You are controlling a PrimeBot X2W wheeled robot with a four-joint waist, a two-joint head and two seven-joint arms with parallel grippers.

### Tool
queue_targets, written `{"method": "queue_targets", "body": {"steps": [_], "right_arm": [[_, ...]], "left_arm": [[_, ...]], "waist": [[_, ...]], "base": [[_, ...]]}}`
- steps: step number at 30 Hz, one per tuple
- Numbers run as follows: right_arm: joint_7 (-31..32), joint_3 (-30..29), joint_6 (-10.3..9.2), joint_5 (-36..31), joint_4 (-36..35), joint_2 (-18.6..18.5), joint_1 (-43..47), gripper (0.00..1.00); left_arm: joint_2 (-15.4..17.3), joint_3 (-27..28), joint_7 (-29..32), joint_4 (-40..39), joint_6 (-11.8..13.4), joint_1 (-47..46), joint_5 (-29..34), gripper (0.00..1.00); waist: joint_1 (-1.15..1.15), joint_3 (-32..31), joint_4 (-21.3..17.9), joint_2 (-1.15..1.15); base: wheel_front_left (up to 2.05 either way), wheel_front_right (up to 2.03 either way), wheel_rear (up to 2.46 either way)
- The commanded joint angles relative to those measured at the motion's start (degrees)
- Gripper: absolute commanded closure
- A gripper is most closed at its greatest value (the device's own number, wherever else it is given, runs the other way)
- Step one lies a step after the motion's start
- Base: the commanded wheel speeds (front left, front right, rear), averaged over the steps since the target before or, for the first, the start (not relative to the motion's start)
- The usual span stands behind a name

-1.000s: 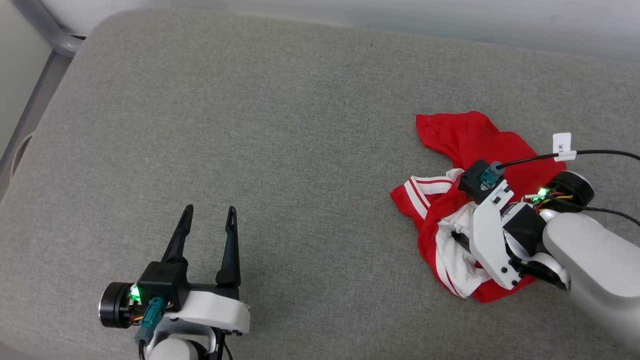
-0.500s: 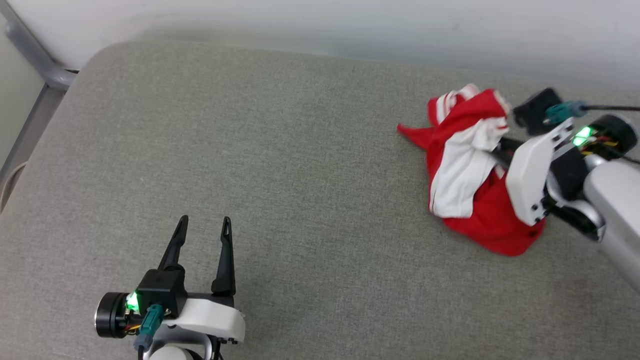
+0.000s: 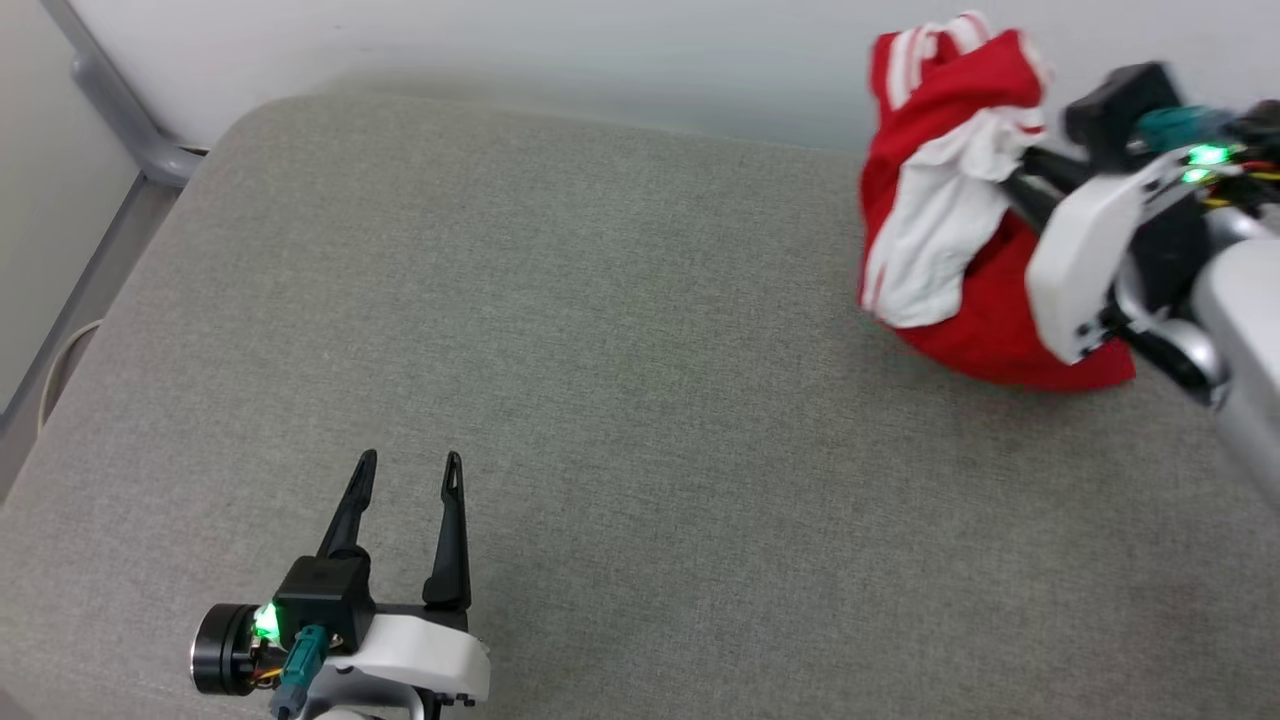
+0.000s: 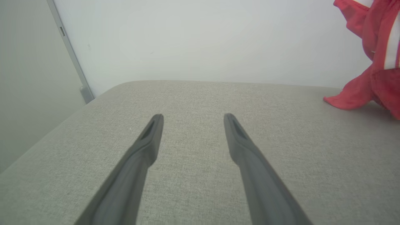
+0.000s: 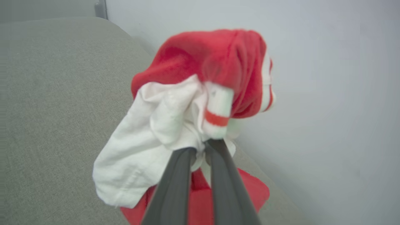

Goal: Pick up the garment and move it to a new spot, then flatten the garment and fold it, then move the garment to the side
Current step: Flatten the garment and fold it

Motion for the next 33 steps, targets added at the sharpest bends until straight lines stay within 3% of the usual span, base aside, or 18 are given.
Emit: {"method": "queue_targets", "body": {"steps": [1, 8, 11, 19, 27, 28, 29, 30, 33], "right_arm": [[-0.2, 0.7, -0.08, -1.0, -0.6, 1.5, 1.1, 1.00], [-0.3, 7.9, -0.09, -4.9, -1.8, 7.4, 4.6, 1.00], [-1.2, 14.8, -0.09, -5.2, -1.8, 10.6, 6.5, 1.00], [-2.5, 26.1, -0.08, -6.3, -4.5, 13.1, 9.9, 1.00], [2.6, 26.9, -0.09, -12.7, -11.5, 12.8, 20.8, 1.00], [2.4, 26.9, -0.09, -12.5, -11.8, 12.6, 21.3, 0.74], [1.7, 27.0, -0.08, -12.3, -11.9, 12.5, 21.4, 0.23], [0.7, 27.0, -0.08, -11.2, -11.9, 12.4, 20.9, 0.00], [-2.1, 27.0, -0.08, -9.1, -11.2, 12.1, 19.1, 0.00]], "left_arm": [[-0.1, 0.1, -0.2, -0.1, 0.3, 0.7, -0.3, 0.00], [-0.1, -0.3, -0.2, 0.0, 0.5, 0.2, -0.5, 0.00], [-0.1, -0.4, -0.2, 0.2, 0.6, -0.2, -0.4, 0.00], [-0.1, -0.5, -0.1, 0.4, 0.6, 0.6, -0.1, 0.00], [-0.1, -0.6, -0.1, 0.9, 0.3, 1.0, 0.0, 0.00], [-0.1, -0.4, -0.1, 1.0, 0.3, 1.1, 0.1, 0.00], [-0.1, -0.3, -0.1, 1.0, 0.3, 1.3, 0.2, 0.00], [-0.1, 0.0, -0.1, 1.0, 0.3, 1.6, 0.3, 0.00], [-0.1, 0.5, -0.1, 1.0, 0.2, 2.1, 0.6, 0.00]], "waist": [[0.00, 0.2, 0.4, 0.00], [0.00, 0.7, 1.4, 0.00], [0.00, 0.7, 1.9, 0.00], [0.00, 0.1, 1.7, 0.00], [0.00, -1.0, 1.3, 0.00], [0.00, -1.2, 1.2, 0.00], [0.00, -1.5, 1.0, 0.00], [0.00, -1.7, 0.7, 0.00], [0.00, -2.4, -0.1, 0.00]], "base": [[0.00, 0.00, 0.00], [0.00, 0.00, 0.00], [0.00, 0.00, 0.00], [0.00, 0.00, 0.00], [0.00, 0.00, 0.00], [0.00, 0.00, 0.00], [0.00, 0.00, 0.00], [0.00, 0.00, 0.00], [0.00, 0.00, 0.00]]}}
